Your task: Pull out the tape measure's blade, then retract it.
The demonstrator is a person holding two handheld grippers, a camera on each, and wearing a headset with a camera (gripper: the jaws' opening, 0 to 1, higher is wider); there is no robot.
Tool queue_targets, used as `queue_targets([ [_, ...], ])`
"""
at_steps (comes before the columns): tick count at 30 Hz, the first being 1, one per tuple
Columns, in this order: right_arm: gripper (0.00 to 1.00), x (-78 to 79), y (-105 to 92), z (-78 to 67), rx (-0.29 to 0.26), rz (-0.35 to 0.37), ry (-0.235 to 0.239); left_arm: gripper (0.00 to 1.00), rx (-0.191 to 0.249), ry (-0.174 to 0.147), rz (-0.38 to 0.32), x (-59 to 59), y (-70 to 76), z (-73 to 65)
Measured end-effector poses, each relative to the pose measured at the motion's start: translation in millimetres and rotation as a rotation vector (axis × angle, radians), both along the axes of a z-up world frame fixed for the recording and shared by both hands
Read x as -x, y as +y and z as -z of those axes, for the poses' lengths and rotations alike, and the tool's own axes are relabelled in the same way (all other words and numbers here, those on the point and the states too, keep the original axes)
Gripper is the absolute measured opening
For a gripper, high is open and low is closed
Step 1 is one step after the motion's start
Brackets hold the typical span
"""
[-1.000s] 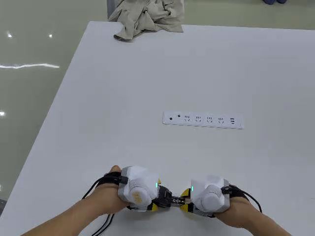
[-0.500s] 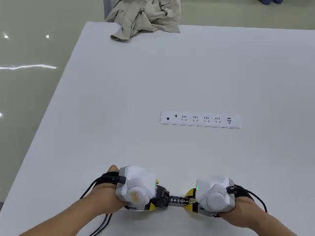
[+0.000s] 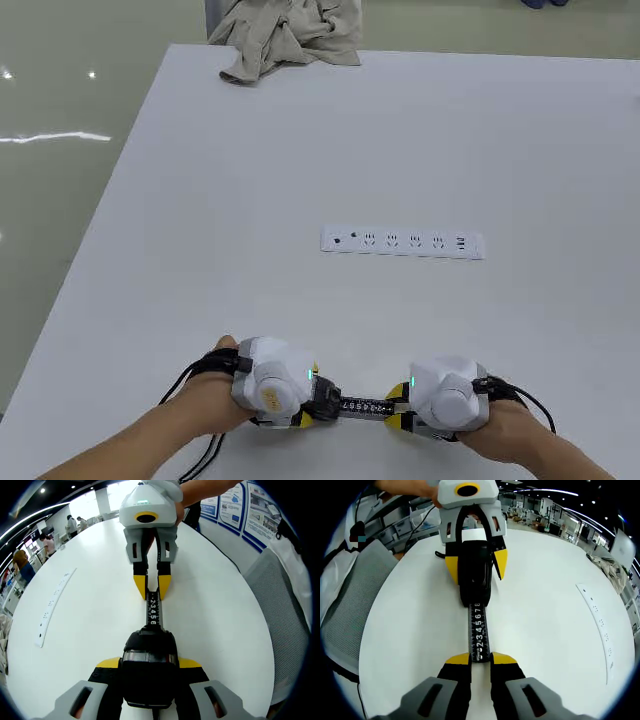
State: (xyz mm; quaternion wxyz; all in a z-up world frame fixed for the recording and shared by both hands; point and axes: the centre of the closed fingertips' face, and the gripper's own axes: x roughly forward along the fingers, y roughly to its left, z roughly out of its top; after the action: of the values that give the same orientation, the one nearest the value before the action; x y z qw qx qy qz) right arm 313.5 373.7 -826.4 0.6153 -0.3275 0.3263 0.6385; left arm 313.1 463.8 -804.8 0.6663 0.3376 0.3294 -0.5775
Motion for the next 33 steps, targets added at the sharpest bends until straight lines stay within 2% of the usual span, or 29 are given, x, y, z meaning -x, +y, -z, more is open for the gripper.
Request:
queue_targets([
  [33, 0.13, -4.3, -35.1, -0.4, 0.018, 0.038, 0.013, 0.37, -0.013, 0.004, -0.001, -0.2, 0.0, 0.4],
])
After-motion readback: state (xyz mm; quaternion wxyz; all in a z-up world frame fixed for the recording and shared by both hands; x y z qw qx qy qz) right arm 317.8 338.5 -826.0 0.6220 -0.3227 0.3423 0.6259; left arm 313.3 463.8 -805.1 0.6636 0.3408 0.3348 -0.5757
